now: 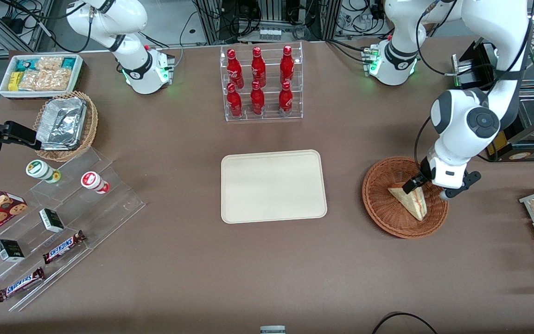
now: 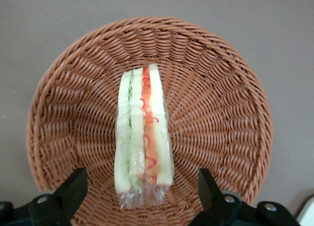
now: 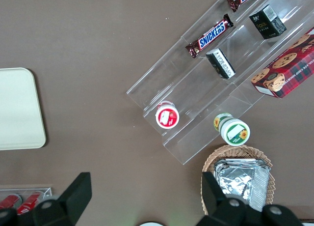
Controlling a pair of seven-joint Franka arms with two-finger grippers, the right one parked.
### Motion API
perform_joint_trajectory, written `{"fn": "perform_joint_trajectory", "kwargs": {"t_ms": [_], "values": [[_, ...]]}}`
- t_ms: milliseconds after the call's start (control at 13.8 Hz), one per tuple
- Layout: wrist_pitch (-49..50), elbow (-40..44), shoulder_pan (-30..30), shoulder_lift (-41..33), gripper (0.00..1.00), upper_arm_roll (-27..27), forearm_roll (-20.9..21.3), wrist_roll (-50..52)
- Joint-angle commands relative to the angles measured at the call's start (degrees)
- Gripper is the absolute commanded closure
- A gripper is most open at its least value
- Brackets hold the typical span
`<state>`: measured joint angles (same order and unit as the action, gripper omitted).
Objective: Place sandwich from basket to tray
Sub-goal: 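Move the left gripper down over the sandwich in the wicker basket, then close the left gripper on the wrapped sandwich's crust end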
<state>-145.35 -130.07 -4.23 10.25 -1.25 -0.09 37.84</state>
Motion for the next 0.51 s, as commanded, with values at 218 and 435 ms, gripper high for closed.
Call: {"fn": "perform_joint_trajectory", "kwargs": {"t_ms": [218,435], "values": [[-6.25,-0.01,0.01,4.24,0.0,0.11,1.05,3.55],[-7.4,0.08,0.01,5.39,0.57,0.11,1.05,3.64]]}}
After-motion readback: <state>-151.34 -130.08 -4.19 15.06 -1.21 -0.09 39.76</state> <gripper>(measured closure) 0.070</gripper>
